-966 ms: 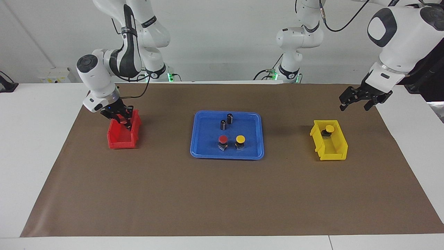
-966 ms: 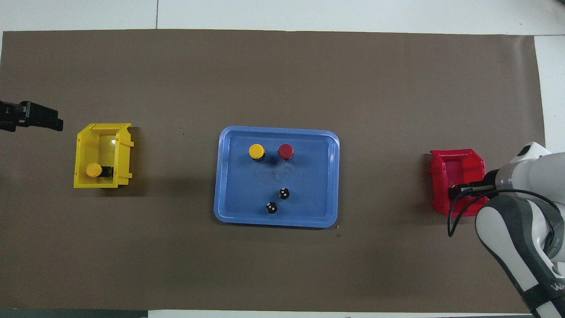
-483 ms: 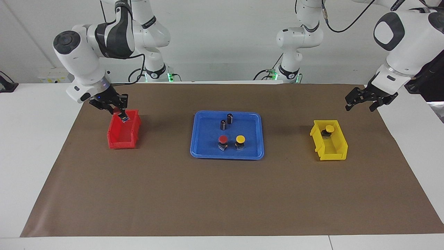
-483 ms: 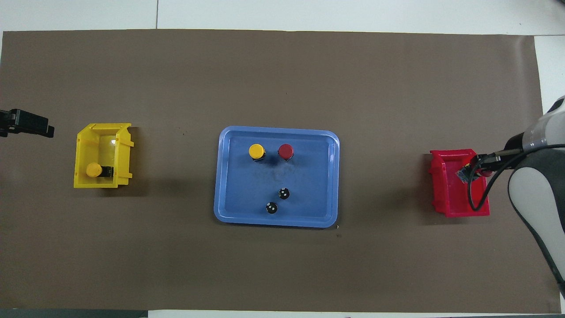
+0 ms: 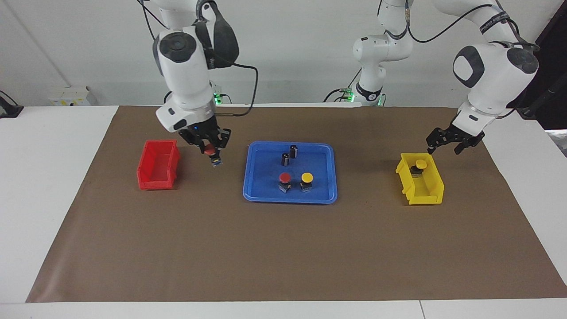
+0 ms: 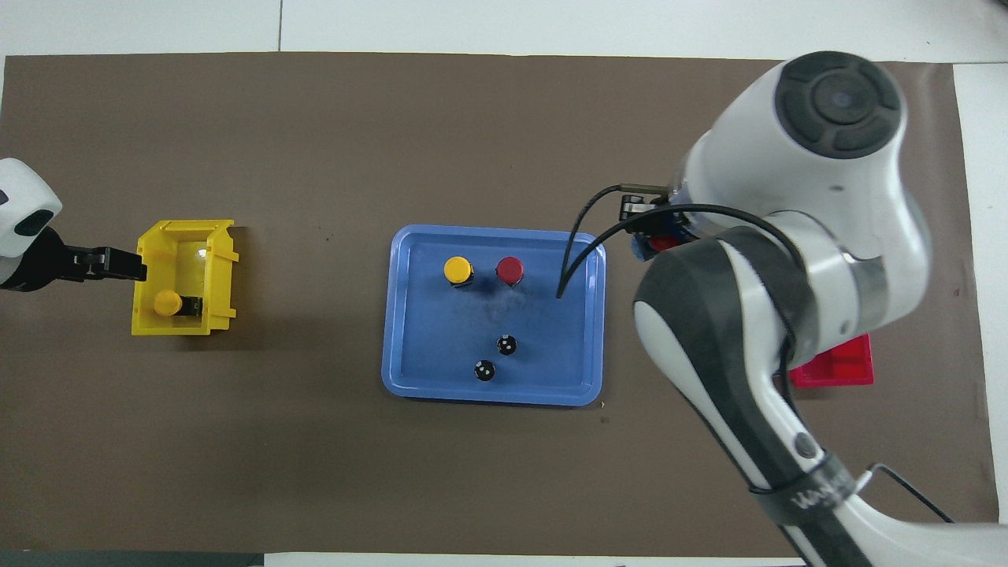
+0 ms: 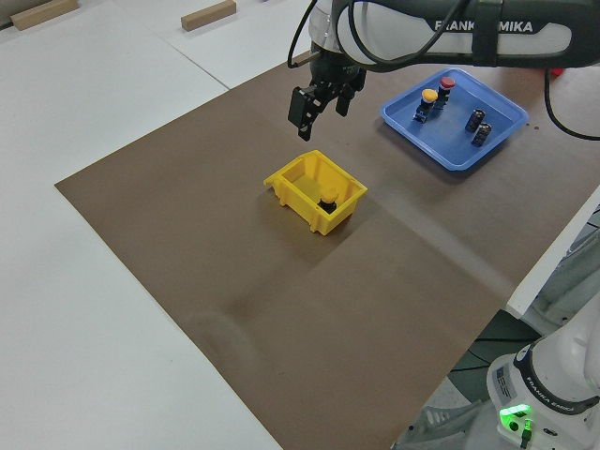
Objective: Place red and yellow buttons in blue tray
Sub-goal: 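Place the red button in the tray while the left gripper grasps yellow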
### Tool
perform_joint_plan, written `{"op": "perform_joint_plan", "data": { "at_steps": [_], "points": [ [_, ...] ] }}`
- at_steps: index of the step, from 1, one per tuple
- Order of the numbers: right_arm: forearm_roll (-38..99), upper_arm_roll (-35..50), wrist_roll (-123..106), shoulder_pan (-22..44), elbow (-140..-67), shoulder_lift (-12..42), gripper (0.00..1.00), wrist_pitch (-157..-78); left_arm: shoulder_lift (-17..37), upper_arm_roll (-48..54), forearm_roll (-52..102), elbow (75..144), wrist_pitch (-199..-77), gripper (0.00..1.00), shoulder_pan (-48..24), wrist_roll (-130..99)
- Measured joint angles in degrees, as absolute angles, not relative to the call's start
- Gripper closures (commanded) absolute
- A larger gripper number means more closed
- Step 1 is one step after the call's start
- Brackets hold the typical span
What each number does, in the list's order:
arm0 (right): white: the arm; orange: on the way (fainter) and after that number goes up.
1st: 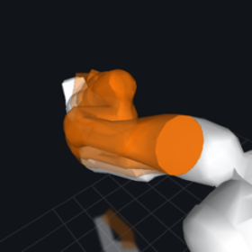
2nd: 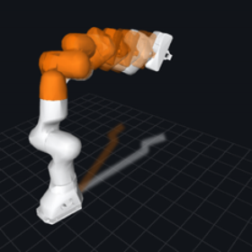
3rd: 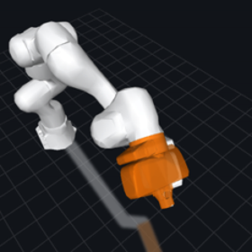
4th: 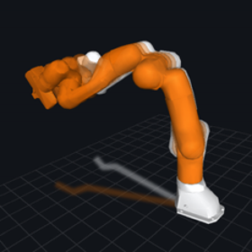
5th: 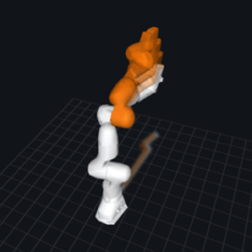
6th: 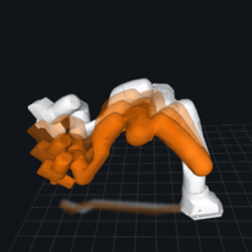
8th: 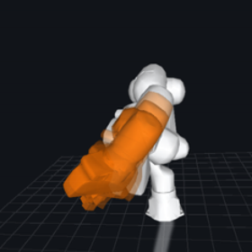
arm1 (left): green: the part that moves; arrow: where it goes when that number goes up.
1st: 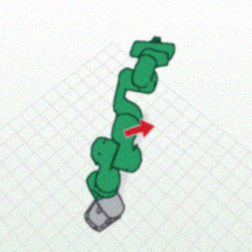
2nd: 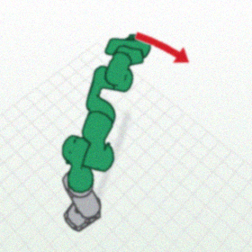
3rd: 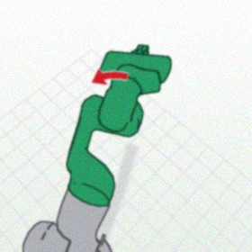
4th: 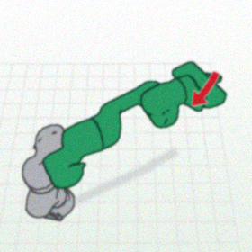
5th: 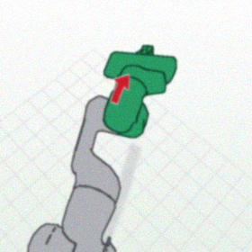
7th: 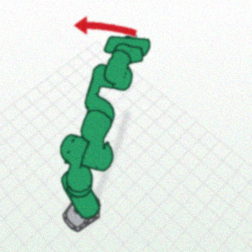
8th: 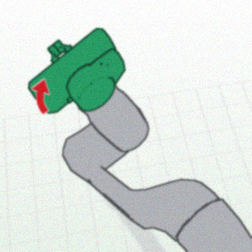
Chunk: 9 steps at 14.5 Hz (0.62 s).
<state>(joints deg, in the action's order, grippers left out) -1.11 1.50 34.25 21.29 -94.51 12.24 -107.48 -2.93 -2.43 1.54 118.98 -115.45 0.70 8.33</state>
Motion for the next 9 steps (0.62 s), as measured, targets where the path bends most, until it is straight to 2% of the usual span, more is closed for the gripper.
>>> {"op": "perform_joint_plan", "data": {
  "at_steps": [4,9],
  "points": [
    [-1.1,1.5,40.1,25.8,-95.4,19.4,0.84,-114.1,-2.9,-2.3,1.5,125.0,-120.7,0.32,0.7,8.2],
    [-1.1,1.4,42.3,27.0,-100.2,20.0,0.84,-118.3,-2.4,-2.2,1.5,129.4,-126.8,0.32,0.6,7.5]
  ]
}}
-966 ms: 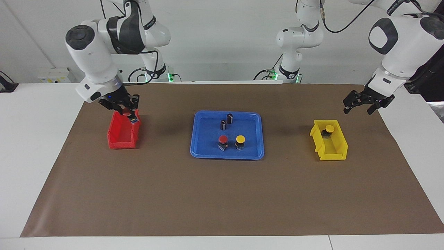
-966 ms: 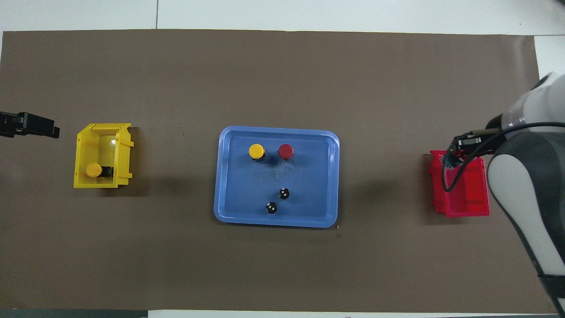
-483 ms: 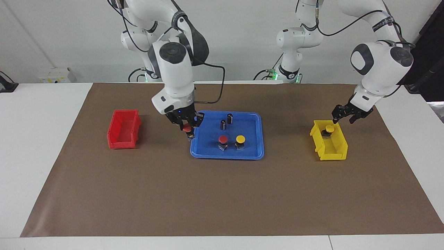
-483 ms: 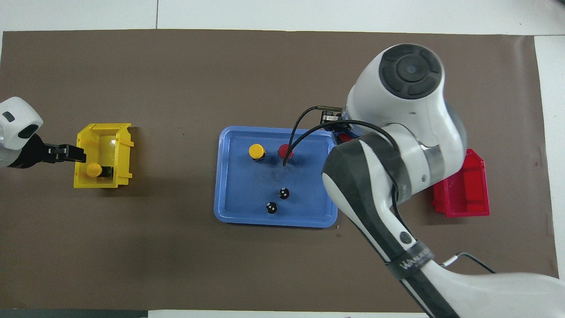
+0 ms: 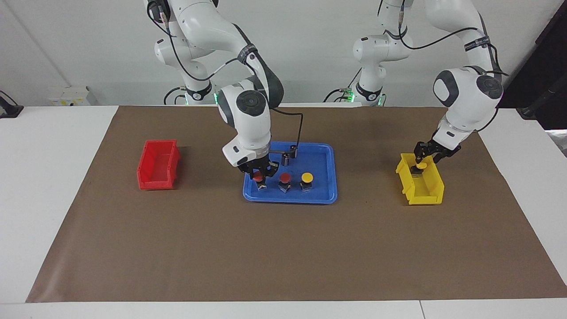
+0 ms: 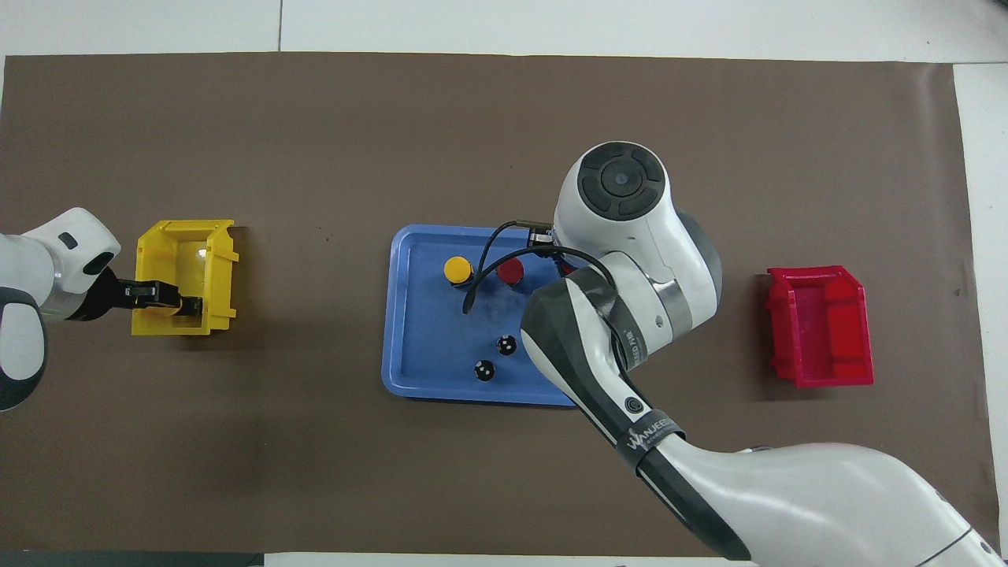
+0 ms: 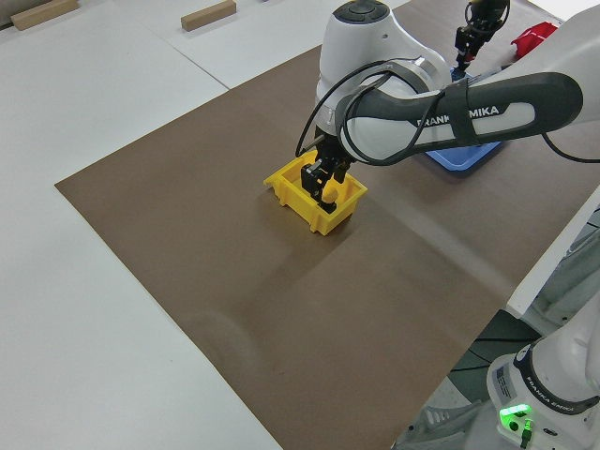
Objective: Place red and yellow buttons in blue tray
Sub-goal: 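Place the red button in the tray while the left gripper grasps yellow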
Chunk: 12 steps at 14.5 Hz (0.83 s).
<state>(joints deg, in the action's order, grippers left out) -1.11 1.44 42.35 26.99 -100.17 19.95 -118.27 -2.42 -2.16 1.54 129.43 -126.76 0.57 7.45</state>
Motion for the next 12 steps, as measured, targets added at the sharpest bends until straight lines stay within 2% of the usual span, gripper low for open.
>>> {"op": "perform_joint_plan", "data": {
  "at_steps": [3,5,6,8,10,11,12],
  "points": [
    [-1.1,1.4,43.4,27.9,-101.6,19.9,0.81,-118.3,-2.1,-2.0,1.5,129.5,-127.4,0.32,0.3,6.9],
    [-1.1,1.3,43.4,27.9,-102.3,19.9,0.7,-119.0,-2.0,-2.0,1.5,129.9,-127.5,0.32,0.3,6.8],
    [-1.1,1.2,43.4,27.9,-103.0,19.9,0.52,-120.0,-2.0,-2.0,1.5,130.1,-127.6,0.32,0.3,6.8],
    [-1.1,1.0,43.4,27.9,-103.7,19.9,0.23,-121.1,-2.0,-1.9,1.5,130.4,-127.9,0.32,0.3,6.8],
    [-1.2,0.9,43.5,27.9,-103.4,19.6,0.0,-121.3,-2.0,-1.9,1.5,130.7,-128.3,0.4,0.3,6.6],
    [-1.2,0.6,43.5,27.7,-103.1,19.1,0.0,-121.4,-2.0,-1.8,1.5,130.9,-128.7,0.49,0.3,6.3],
    [-1.3,0.2,43.5,27.3,-102.0,18.3,0.0,-121.0,-1.9,-1.8,1.5,131.1,-129.4,0.71,0.2,6.0]
  ]
}}
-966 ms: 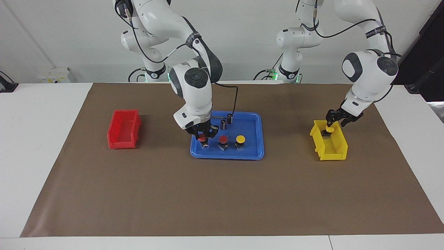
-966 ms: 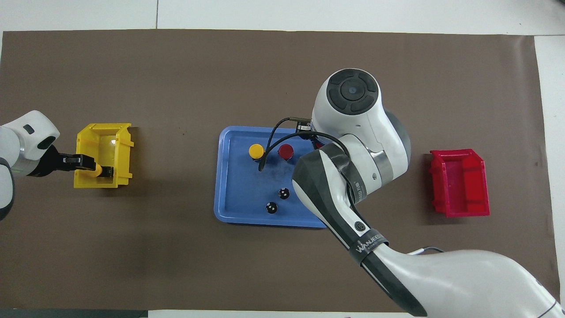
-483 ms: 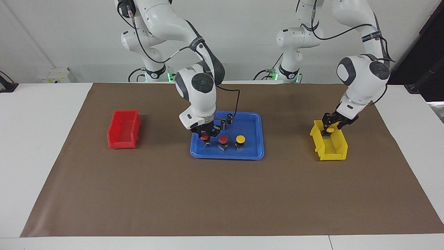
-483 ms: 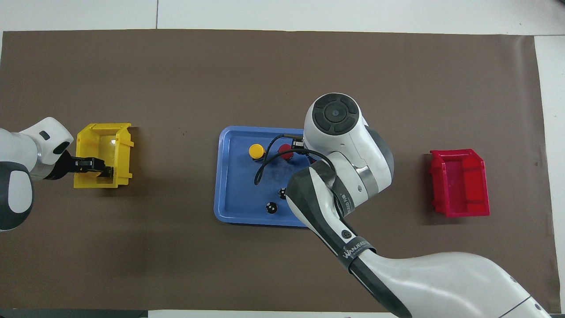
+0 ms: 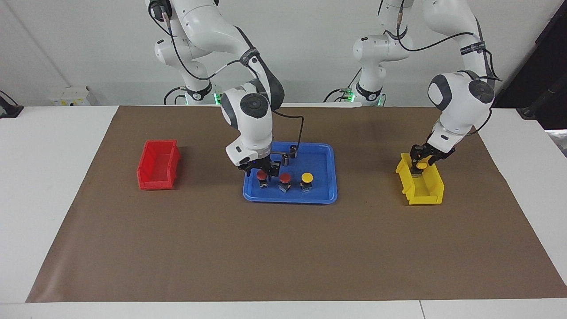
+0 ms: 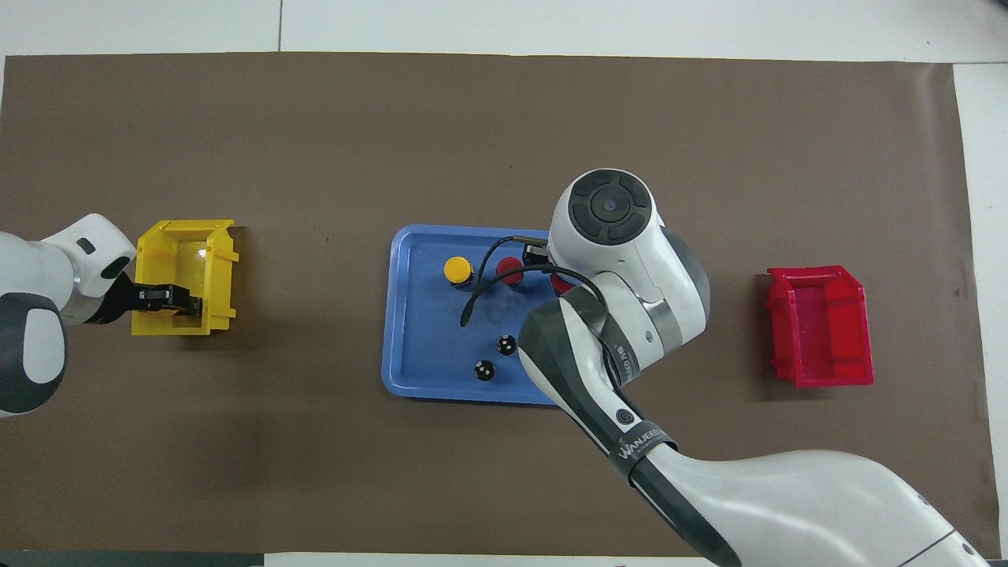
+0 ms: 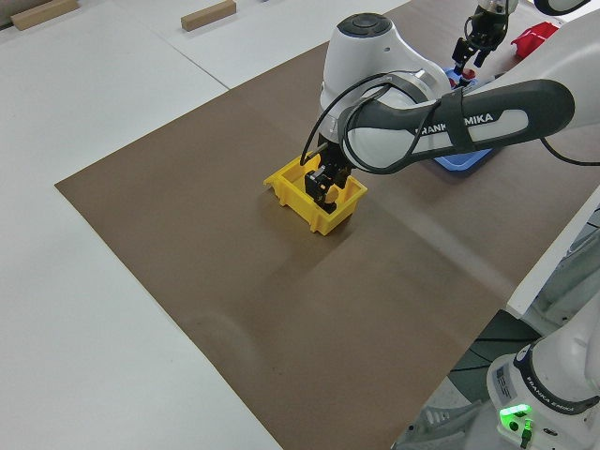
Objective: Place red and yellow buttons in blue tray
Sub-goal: 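Place the red button in the tray while the left gripper grasps yellow, then carry the yellow button into the tray with the left gripper and release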
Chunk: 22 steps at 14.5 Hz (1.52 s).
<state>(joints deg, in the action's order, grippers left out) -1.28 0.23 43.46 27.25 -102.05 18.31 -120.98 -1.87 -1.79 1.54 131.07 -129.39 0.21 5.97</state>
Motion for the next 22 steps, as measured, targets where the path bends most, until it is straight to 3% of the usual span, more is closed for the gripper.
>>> {"op": "perform_joint_plan", "data": {
  "at_steps": [1,3,7,11,13,15,19,22],
  "points": [
    [-1.4,-0.2,43.5,26.2,-100.4,17.2,0.0,-119.2,-1.6,-1.7,1.5,131.1,-130.2,0.89,0.1,5.7],
    [-1.5,-0.5,41.1,21.4,-96.2,14.1,0.0,-112.8,-1.1,-1.7,1.5,131.1,-131.0,0.95,-0.1,5.6],
    [-1.3,-0.7,26.2,9.8,-93.4,6.9,0.0,-103.0,-1.1,-1.7,1.5,128.5,-127.4,0.95,-0.3,5.6],
    [-1.3,-0.8,13.5,1.1,-93.3,0.3,0.0,-92.7,-2.3,-1.4,-0.5,111.2,-104.5,0.97,-0.9,5.7],
    [-1.3,-0.7,6.8,-3.5,-93.3,-1.8,0.0,-89.2,-2.3,-1.2,-0.8,104.4,-98.8,0.98,-4.1,3.6],
    [-1.2,-0.8,1.2,-7.1,-93.3,-2.7,0.0,-87.9,-1.8,-0.9,-0.8,104.4,-100.1,0.98,-10.0,-5.2],
    [-1.2,0.8,-0.2,-7.7,-93.4,-2.8,0.0,-87.5,3.1,-0.2,-0.6,107.9,-110.6,0.98,-22.9,-24.2],
    [-1.2,1.7,-0.2,-7.8,-93.5,-2.8,0.0,-87.0,7.4,-0.1,1.8,108.0,-116.4,0.98,-27.3,-28.6]
  ]
}}
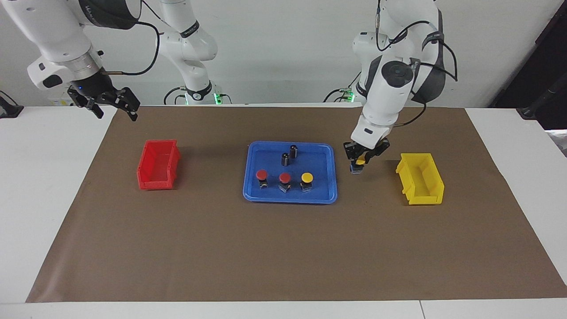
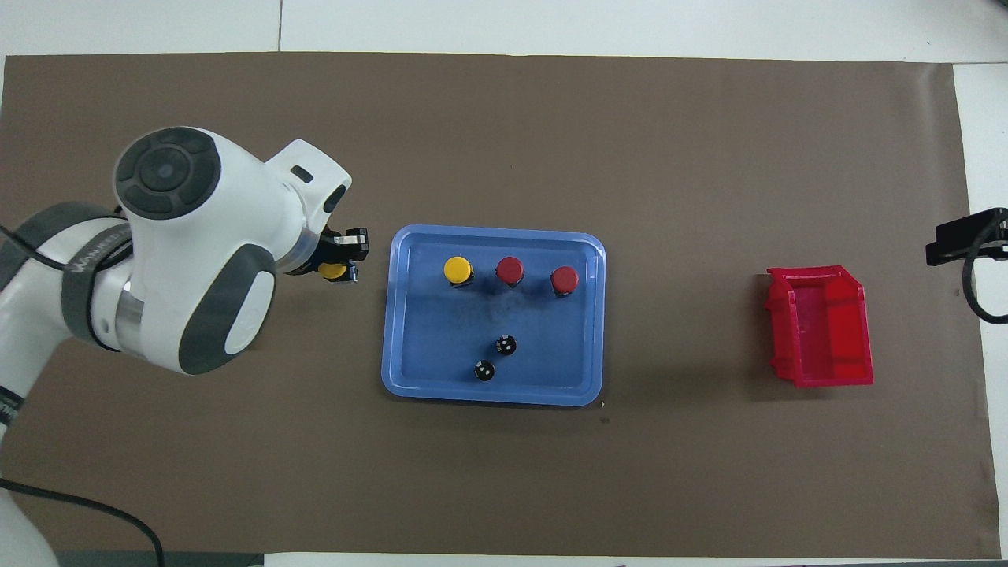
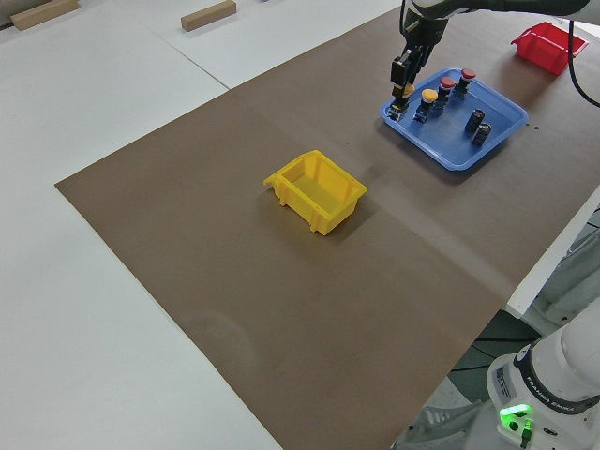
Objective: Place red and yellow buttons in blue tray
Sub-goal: 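Carry the yellow button into the tray with the left gripper and release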
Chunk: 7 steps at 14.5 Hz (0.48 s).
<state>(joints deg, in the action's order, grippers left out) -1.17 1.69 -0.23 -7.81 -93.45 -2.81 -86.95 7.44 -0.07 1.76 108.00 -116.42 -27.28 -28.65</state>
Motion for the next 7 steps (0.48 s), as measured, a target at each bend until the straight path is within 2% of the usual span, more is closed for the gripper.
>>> {"op": "perform_joint_plan", "data": {
  "at_steps": [7],
  "points": [
    [-1.2,1.9,-0.2,-7.9,-93.6,-2.9,0.0,-86.5,12.6,-0.1,2.7,108.6,-124.4,0.98,-32.2,-35.5]
  ]
}}
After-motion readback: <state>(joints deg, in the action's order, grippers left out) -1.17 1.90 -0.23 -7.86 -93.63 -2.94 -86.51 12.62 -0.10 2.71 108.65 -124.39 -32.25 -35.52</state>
